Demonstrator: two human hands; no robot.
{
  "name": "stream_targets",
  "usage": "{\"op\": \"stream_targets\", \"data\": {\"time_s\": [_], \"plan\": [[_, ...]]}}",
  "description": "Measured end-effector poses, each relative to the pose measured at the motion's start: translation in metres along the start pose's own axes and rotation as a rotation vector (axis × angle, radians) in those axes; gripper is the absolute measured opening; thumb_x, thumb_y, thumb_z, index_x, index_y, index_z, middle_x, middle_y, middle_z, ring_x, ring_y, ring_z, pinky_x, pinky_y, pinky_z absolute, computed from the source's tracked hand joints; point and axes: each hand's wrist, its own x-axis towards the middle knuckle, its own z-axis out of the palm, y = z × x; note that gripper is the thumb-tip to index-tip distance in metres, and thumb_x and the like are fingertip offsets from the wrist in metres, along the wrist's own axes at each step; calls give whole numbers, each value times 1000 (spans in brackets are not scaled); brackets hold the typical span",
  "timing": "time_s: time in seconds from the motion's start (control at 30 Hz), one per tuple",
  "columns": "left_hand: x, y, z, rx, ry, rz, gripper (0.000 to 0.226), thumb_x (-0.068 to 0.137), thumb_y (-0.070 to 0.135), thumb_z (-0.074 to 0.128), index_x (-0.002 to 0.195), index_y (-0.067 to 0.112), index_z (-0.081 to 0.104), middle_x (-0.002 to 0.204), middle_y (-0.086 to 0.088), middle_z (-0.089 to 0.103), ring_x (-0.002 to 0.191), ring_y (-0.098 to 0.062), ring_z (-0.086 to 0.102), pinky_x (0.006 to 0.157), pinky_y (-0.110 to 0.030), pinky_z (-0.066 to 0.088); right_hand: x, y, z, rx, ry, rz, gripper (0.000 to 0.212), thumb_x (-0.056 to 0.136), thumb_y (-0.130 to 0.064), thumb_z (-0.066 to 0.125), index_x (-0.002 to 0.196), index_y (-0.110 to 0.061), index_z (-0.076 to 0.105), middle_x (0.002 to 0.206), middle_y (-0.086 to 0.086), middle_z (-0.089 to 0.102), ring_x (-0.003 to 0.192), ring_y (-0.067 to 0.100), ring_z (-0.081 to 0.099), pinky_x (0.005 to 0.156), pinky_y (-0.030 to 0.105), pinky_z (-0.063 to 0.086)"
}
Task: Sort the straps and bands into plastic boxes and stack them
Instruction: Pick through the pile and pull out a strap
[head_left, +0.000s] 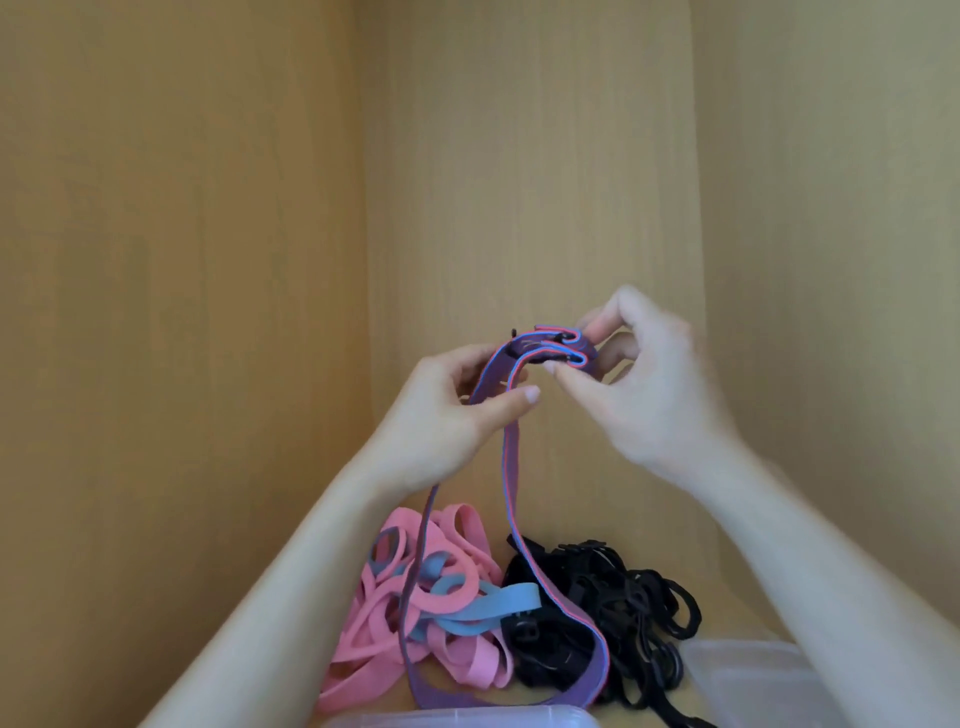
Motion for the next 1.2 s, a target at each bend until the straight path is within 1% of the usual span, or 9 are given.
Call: {"op": "stream_targets", "data": {"time_s": [0.13,0.27,0.33,0.43,0.53,0.6,0.73,0.97,1.2], "plan": [[0,-6,-1,22,48,-36,14,100,14,62,103,13,75,93,-3,78,81,-16,75,73,-30,56,-5,-4,4,-25,-111,2,27,77,-35,76,81,-32,50,79,-3,70,65,16,65,54,37,52],[-2,-11,-1,27,59,-73,16,100,14,60,97,16,76,87,-3,78,74,-19,76,64,-27,55,-4,-3,1,30,-180,70,33,74,-34,83,81,-34,50,83,0,72,68,21,66,58,40,53],[-2,-12,0,19,68,-91,16,99,13,61,97,16,77,86,-2,78,74,-20,76,63,-26,54,-3,-3,-3,90,-225,105,32,71,-38,83,81,-33,53,86,0,73,70,24,68,60,42,54],[-1,-12,-1,-7,75,-110,16,99,12,62,97,17,77,85,-4,78,72,-20,75,62,-25,53,-2,-2,-7,193,-267,120,27,76,-25,83,88,-25,59,96,-4,73,72,23,71,69,53,58],[-2,-11,0,-33,63,-122,14,99,13,63,98,17,77,83,-6,77,70,-21,75,61,-25,53,-1,-3,-9,211,-290,104,31,80,-13,82,102,-27,66,101,-11,71,74,20,71,74,45,59],[-2,-10,0,-46,55,-137,13,98,14,64,98,17,77,83,-6,77,68,-21,75,59,-24,53,-1,-2,-8,174,-307,79,32,81,-9,81,103,-29,69,96,-13,73,74,18,71,73,36,58],[-2,-11,-2,-59,-13,-174,8,95,14,68,96,12,76,83,-7,78,66,-20,74,61,-25,55,-1,0,-4,108,-203,50,25,88,-6,73,94,-30,70,76,-9,73,66,12,68,74,43,58],[-1,-9,-3,-185,-138,-185,23,101,20,58,109,5,74,99,-11,78,73,-17,72,71,-28,59,0,1,-4,70,-120,22,25,86,-19,66,89,-43,65,74,-4,72,66,9,68,74,46,58],[-2,-10,0,-125,-63,-177,14,98,9,62,95,10,75,83,-6,78,62,-14,69,63,-25,55,-1,5,-1,20,-153,13,21,93,-11,67,110,-22,72,76,-3,71,67,5,67,77,42,58]]}}
